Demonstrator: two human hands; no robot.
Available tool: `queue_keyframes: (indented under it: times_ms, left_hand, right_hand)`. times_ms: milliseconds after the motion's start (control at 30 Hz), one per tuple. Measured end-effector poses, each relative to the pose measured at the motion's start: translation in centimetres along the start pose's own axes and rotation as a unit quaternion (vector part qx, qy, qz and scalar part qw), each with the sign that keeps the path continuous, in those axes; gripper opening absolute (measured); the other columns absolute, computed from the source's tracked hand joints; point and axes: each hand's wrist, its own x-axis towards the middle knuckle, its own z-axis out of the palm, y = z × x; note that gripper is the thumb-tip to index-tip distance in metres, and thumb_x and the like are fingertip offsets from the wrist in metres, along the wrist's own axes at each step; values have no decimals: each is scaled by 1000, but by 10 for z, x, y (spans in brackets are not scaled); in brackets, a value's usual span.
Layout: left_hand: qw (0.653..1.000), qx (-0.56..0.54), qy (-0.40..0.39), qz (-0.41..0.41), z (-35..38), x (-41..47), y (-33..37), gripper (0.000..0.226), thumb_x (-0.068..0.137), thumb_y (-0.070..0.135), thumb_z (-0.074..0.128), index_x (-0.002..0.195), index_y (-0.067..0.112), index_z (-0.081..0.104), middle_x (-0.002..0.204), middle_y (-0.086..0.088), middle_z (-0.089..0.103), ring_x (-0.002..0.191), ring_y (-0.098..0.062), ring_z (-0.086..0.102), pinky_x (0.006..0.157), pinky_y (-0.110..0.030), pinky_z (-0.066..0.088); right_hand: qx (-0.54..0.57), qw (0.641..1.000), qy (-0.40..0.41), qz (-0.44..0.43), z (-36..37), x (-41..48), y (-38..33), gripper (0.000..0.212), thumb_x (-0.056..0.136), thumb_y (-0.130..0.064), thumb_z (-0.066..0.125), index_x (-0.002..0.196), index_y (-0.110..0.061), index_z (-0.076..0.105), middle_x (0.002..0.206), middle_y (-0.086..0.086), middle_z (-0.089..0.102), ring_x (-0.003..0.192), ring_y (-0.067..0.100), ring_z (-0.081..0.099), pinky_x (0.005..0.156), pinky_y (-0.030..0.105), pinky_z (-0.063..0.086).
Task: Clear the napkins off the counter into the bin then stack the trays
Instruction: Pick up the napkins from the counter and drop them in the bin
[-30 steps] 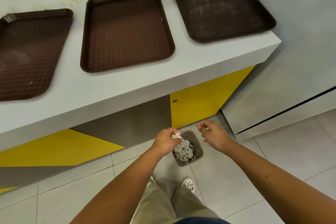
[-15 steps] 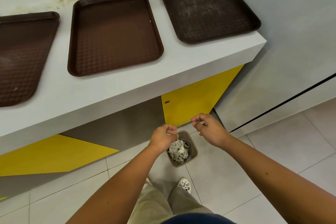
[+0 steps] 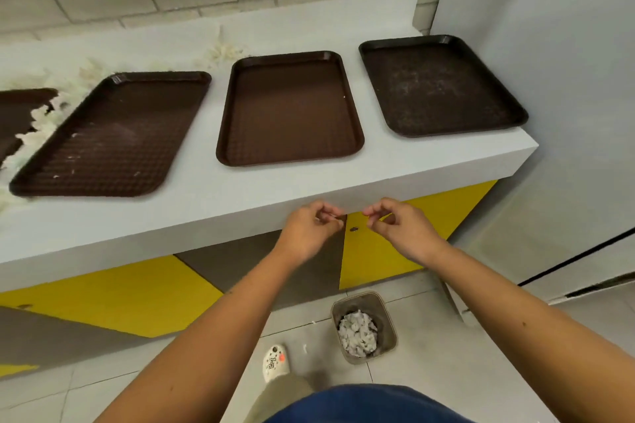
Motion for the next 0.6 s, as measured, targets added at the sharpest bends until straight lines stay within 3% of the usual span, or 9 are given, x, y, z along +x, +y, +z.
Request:
queue_keyframes:
  times_ms: [100, 267, 433, 600]
  left_hand:
    - [998, 6, 53, 15, -36, 4, 13, 10, 87, 19, 69, 96, 24, 68, 88, 3, 67, 79, -14, 65, 69, -17, 48]
    - [991, -1, 129, 37, -111, 27, 25, 9, 89, 28, 67, 97, 28, 69, 92, 8, 67, 85, -8, 64, 74, -22, 52]
    - [986, 7, 162, 39, -181, 77, 18, 8, 87, 27, 67, 93, 30, 70, 90, 8, 67, 85, -14, 65, 75, -24, 52]
    - [985, 28, 167, 43, -260, 141, 12, 10, 89, 25, 64, 97, 28, 70, 91, 9, 65, 78, -7, 59, 73, -21, 44]
  right_hand:
    - [4, 999, 16, -31, -6, 20, -38, 15, 87, -12, 66, 100, -20, 69, 93, -3, 67, 78, 15, 61, 70, 20, 46]
    - [4, 995, 26, -99, -8, 68, -97, 15, 88, -18, 67, 100, -26, 69, 95, -8, 65, 83, 8, 61, 68, 9, 45]
    - [6, 991, 33, -129, 7, 131, -143, 16, 88, -19, 67, 101, -28, 68, 98, -8, 62, 84, 8, 60, 73, 12, 45]
    - [11, 990, 48, -134, 28, 204, -182, 14, 89, -20, 65, 100, -29, 68, 99, -8, 63, 86, 7, 60, 74, 12, 45]
